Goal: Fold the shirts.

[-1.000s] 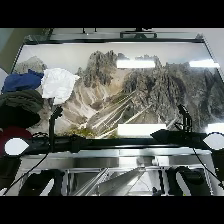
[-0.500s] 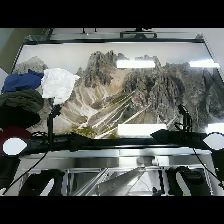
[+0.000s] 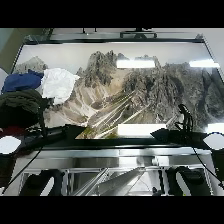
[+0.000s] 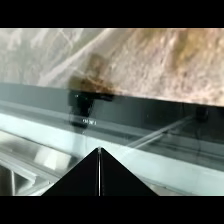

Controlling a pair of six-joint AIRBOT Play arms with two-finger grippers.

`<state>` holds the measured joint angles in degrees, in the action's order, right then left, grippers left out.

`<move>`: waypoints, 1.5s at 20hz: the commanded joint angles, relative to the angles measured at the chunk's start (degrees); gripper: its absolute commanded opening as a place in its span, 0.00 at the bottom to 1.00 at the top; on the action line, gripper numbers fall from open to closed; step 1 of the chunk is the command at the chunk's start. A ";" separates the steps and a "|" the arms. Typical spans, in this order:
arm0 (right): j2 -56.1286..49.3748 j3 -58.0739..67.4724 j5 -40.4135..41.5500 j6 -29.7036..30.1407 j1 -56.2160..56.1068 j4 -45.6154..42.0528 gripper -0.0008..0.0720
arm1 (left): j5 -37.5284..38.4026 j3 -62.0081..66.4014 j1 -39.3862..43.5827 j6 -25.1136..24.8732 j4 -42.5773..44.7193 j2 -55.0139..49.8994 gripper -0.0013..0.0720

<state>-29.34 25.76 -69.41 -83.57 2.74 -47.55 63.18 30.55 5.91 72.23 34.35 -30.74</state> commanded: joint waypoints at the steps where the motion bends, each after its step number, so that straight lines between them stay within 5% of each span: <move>1: 0.02 -0.02 2.47 0.00 -0.02 0.59 0.04 | -8.52 0.07 -2.45 1.49 0.11 -0.02 0.03; 4: 0.02 -0.02 5.20 -0.02 -0.02 0.48 0.04 | -11.15 0.09 -5.64 0.90 0.42 -0.04 0.04; 5: 0.04 -0.02 6.45 -0.02 -0.02 0.48 0.04 | -13.44 0.09 -7.08 -0.68 0.68 -0.17 0.21; 6: -0.04 -0.02 7.89 -0.02 0.00 0.48 0.05 | -15.54 0.42 -9.05 -3.56 0.70 -1.09 0.59; 7: -0.26 -0.02 10.01 0.00 0.00 0.48 0.16 | -16.74 1.84 -11.76 -6.01 1.09 -3.52 1.00; 9: -1.20 -0.02 13.81 0.00 0.00 0.44 0.94 | -16.55 7.56 -19.10 -6.67 6.27 -10.71 0.97; 15: -6.43 -0.02 18.82 0.02 0.02 -0.20 0.95 | -10.56 31.67 -35.52 -14.08 11.15 -41.70 0.97; 21: -11.23 0.00 21.03 0.02 0.00 -0.13 0.95 | -5.18 50.64 -33.77 -18.82 11.21 -68.24 0.97; 30: -11.52 0.00 21.46 0.00 0.00 0.26 0.95 | 4.85 70.84 -28.24 -19.19 20.57 -86.66 0.97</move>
<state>-40.75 25.74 -48.21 -83.50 2.74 -47.44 62.94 95.44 -23.90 52.86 51.24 -112.62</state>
